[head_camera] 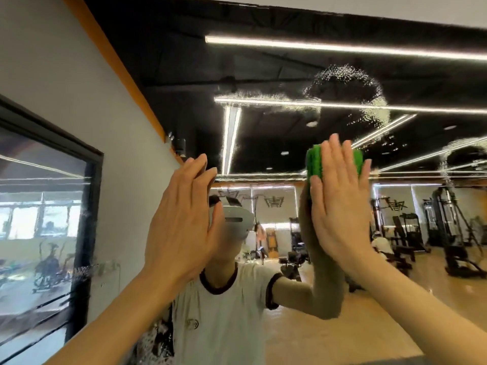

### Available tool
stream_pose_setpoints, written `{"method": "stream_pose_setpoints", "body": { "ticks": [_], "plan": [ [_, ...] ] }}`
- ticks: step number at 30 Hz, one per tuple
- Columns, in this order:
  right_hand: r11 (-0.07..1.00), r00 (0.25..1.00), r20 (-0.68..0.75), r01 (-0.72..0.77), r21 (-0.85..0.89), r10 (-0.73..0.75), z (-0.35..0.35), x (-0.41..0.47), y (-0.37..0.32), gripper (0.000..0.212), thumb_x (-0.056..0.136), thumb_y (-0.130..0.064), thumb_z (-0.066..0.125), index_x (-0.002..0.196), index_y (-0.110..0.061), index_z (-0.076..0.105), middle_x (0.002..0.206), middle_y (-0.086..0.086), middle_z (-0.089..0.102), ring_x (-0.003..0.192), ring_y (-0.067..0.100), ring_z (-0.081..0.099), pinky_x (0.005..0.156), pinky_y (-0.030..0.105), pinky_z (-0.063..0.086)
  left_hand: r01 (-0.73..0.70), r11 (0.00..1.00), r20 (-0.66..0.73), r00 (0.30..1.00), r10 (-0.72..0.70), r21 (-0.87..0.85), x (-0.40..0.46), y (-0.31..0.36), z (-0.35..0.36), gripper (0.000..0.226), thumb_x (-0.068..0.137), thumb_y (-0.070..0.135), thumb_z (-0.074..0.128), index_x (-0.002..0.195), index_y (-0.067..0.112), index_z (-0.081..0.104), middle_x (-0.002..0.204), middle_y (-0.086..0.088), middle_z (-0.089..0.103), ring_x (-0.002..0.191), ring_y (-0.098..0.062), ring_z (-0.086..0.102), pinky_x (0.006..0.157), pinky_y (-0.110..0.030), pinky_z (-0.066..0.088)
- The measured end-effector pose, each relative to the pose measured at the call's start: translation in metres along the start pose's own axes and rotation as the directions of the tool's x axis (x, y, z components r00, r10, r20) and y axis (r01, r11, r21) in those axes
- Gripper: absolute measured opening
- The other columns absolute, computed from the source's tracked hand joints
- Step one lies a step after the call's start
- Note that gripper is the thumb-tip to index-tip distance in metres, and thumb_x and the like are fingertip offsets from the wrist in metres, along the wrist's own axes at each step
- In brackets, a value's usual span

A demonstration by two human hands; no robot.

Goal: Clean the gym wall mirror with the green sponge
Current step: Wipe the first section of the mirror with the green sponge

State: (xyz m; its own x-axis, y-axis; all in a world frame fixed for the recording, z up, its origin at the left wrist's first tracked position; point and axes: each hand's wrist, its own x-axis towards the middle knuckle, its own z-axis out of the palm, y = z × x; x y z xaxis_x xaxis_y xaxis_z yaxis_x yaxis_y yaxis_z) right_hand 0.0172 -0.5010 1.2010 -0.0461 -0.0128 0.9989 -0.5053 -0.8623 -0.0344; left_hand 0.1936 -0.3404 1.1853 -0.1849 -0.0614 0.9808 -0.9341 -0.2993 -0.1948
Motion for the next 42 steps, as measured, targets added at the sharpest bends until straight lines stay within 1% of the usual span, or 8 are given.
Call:
{"method": "stream_pose_setpoints", "body": {
  "ticks": [5, 10, 14, 21, 26, 30, 38, 42],
  "plan": [
    [0.818, 0.815, 0.145, 0.573, -0.049, -0.562, 0.014, -0.015, -0.039, 0.054, 0.108, -0.033, 0.028, 0.158, -0.014, 0.021, 0.166, 0.007, 0.021, 0.155, 0.022, 0.012, 0.126, 0.043, 0.005, -0.014, 1.0, -0.001, 1.0, 0.014, 0.026, 0.0, 0.0, 0.002, 0.054, 0.099, 0.035, 0.039, 0.146, 0.008, 0.039, 0.156, -0.012, 0.034, 0.145, -0.028, 0.032, 0.113, -0.044, 0.034],
    [0.993, 0.992, 0.053, 0.109, 0.033, -0.111, -0.006, -0.017, 0.048, 0.054, 0.108, -0.038, 0.02, 0.16, -0.022, 0.017, 0.167, 0.002, 0.018, 0.156, 0.015, 0.007, 0.127, 0.043, 0.001, 0.001, 1.0, -0.003, 1.0, -0.001, -0.005, 0.0, 0.003, 0.003, 0.054, 0.098, 0.037, 0.038, 0.145, 0.01, 0.041, 0.157, -0.011, 0.037, 0.146, -0.027, 0.032, 0.114, -0.039, 0.027],
    [0.94, 0.936, -0.096, -0.337, 0.044, 0.34, -0.007, -0.009, 0.045, 0.057, 0.106, -0.032, 0.021, 0.16, -0.014, 0.013, 0.168, 0.004, 0.013, 0.155, 0.018, 0.002, 0.126, 0.049, 0.0, -0.015, 0.999, -0.009, 1.0, 0.015, 0.029, -0.001, 0.002, 0.004, 0.052, 0.098, 0.034, 0.04, 0.144, 0.01, 0.043, 0.156, -0.01, 0.035, 0.146, -0.026, 0.031, 0.115, -0.042, 0.026],
    [0.863, 0.855, 0.119, 0.504, 0.042, -0.505, 0.014, 0.018, -0.05, 0.054, 0.106, -0.032, 0.028, 0.157, -0.012, 0.031, 0.164, 0.006, 0.027, 0.153, 0.02, 0.016, 0.126, 0.041, 0.004, -0.029, 0.998, -0.043, 0.999, 0.031, 0.049, -0.002, 0.003, 0.007, 0.052, 0.097, 0.031, 0.046, 0.144, 0.01, 0.042, 0.156, -0.009, 0.034, 0.145, -0.025, 0.032, 0.113, -0.044, 0.033],
    [0.998, 1.0, 0.025, 0.003, 0.055, -0.004, -0.004, 0.027, 0.03, 0.055, 0.106, -0.029, 0.028, 0.16, -0.02, 0.02, 0.167, 0.002, 0.019, 0.153, 0.01, 0.001, 0.127, 0.046, 0.0, -0.029, 0.997, -0.067, 0.997, 0.034, 0.066, -0.001, 0.004, 0.01, 0.05, 0.097, 0.034, 0.041, 0.142, 0.013, 0.042, 0.154, -0.01, 0.038, 0.142, -0.026, 0.033, 0.11, -0.046, 0.038],
    [0.922, 0.917, -0.094, -0.385, 0.044, 0.387, -0.003, 0.031, 0.022, 0.064, 0.102, -0.036, 0.017, 0.16, -0.009, 0.015, 0.168, 0.007, 0.012, 0.156, 0.021, 0.002, 0.126, 0.049, -0.004, -0.021, 0.995, -0.101, 0.994, 0.031, 0.099, -0.003, 0.001, 0.016, 0.052, 0.094, 0.033, 0.053, 0.141, 0.014, 0.042, 0.153, -0.012, 0.042, 0.141, -0.026, 0.033, 0.108, -0.048, 0.037],
    [0.883, 0.88, 0.092, 0.47, -0.023, -0.466, 0.019, 0.059, -0.063, 0.056, 0.107, -0.033, 0.023, 0.158, -0.011, 0.028, 0.165, 0.007, 0.025, 0.154, 0.02, 0.013, 0.126, 0.041, 0.002, -0.042, 0.998, -0.07, 0.997, 0.045, 0.043, -0.003, 0.003, 0.006, 0.049, 0.097, 0.034, 0.039, 0.141, 0.013, 0.042, 0.153, -0.015, 0.044, 0.142, -0.027, 0.034, 0.109, -0.047, 0.035],
    [0.989, 0.989, 0.035, 0.147, -0.019, -0.146, 0.002, 0.068, 0.011, 0.058, 0.107, -0.038, 0.016, 0.16, -0.014, 0.017, 0.167, 0.005, 0.017, 0.154, 0.015, 0.003, 0.127, 0.042, -0.003, -0.02, 0.999, 0.006, 1.0, 0.02, 0.026, -0.005, 0.003, 0.002, 0.051, 0.099, 0.036, 0.041, 0.145, 0.014, 0.044, 0.158, -0.007, 0.036, 0.147, -0.024, 0.031, 0.114, -0.04, 0.023]
  ]
}}
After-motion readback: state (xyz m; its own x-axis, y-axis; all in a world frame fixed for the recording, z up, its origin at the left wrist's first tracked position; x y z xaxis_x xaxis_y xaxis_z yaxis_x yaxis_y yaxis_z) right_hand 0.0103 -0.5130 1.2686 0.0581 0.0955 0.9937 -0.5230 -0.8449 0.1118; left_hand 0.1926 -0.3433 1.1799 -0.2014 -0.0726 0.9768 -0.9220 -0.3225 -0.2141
